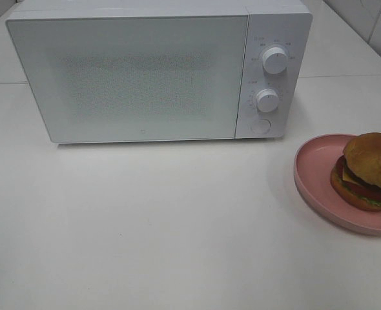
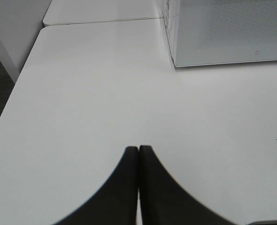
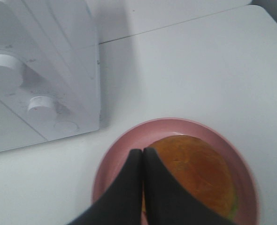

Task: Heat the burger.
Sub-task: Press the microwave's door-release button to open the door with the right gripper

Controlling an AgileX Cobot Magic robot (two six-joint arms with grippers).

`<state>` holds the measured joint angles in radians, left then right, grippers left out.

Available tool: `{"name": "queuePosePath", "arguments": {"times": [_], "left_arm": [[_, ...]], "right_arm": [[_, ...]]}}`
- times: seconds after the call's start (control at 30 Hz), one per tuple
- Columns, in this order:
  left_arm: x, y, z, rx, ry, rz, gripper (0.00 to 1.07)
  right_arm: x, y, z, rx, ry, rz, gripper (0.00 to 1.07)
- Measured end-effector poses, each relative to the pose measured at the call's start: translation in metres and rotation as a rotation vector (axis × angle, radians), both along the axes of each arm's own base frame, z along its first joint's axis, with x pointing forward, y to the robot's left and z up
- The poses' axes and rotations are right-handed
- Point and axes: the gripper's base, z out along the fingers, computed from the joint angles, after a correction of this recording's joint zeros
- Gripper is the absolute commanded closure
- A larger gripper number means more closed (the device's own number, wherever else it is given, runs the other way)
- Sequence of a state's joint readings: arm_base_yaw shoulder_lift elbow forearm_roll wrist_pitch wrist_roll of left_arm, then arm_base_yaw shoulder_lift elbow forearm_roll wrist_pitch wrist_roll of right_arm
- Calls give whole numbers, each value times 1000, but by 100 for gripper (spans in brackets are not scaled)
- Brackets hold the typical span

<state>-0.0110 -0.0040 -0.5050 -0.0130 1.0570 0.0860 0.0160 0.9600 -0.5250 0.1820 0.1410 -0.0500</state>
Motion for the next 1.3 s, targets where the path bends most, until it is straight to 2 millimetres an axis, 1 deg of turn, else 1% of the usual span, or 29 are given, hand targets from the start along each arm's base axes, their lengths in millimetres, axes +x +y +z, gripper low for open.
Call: {"name": "queuePosePath", "arguments": {"times": [0.07,0.1,0.13,0.2,0.23,0.27,0.3,0.33,0.37,0.4,0.43,0.47,0.5,0.53,0.57,0.6,0.63,0.67,0.7,0.73,0.77,0.87,0.9,1.03,1.07,1.13,1.17,1.23,1.3], "left_arm": [[0,0,0,0,0,0,106],[0,0,0,0,0,0,106],[0,0,0,0,0,0,106],[0,0,0,0,0,0,106],[0,0,0,0,0,0,106],[0,0,0,0,0,0,106],[0,0,0,0,0,0,106],[0,0,0,0,0,0,106],[0,0,0,0,0,0,106],[0,0,0,0,0,0,106],[0,0,0,0,0,0,106],[0,0,0,0,0,0,106],[0,0,0,0,0,0,106],[0,0,0,0,0,0,106],[0,0,0,0,0,0,106],[0,0,0,0,0,0,106],[0,0,0,0,0,0,106],[0,0,0,0,0,0,106],[0,0,0,0,0,0,106],[0,0,0,0,0,0,106],[0,0,0,0,0,0,106],[0,0,0,0,0,0,106],[0,0,0,0,0,0,106],[0,0,0,0,0,0,106],[0,0,0,0,0,0,106],[0,0,0,0,0,0,106],[0,0,0,0,0,0,106],[0,0,0,0,0,0,106],[0,0,0,0,0,0,106]], "right_arm": [[0,5,1,0,-8,24,107],[1,16,1,0,-20,80,107],[1,16,1,0,-20,80,107],[5,33,-4,-1,-17,160,107],[5,33,-4,-1,-17,160,107],[6,39,-6,0,-9,187,107],[10,50,-12,-1,7,234,107],[10,50,-12,-1,7,234,107],[13,63,-19,-5,21,282,107],[15,69,-23,-8,25,308,107],[15,69,-23,-8,25,308,107],[17,83,-31,-12,44,357,107],[17,83,-31,-12,44,357,107],[19,89,-34,-13,50,374,107],[23,103,-40,-10,66,410,107],[23,103,-40,-10,66,410,107],[29,115,-44,4,75,428,107],[31,121,-46,1,82,444,107],[31,121,-46,1,82,444,107],[38,131,-52,18,111,443,107],[41,135,-55,29,127,437,107],[48,141,-60,57,153,414,107],[54,145,-66,77,174,392,107],[62,149,-78,116,199,346,107],[62,149,-78,116,199,346,107],[67,151,-84,206,196,271,107],[67,151,-84,206,196,271,107],[71,153,-87,294,196,201,107],[72,153,-88,330,194,175,107]]}}
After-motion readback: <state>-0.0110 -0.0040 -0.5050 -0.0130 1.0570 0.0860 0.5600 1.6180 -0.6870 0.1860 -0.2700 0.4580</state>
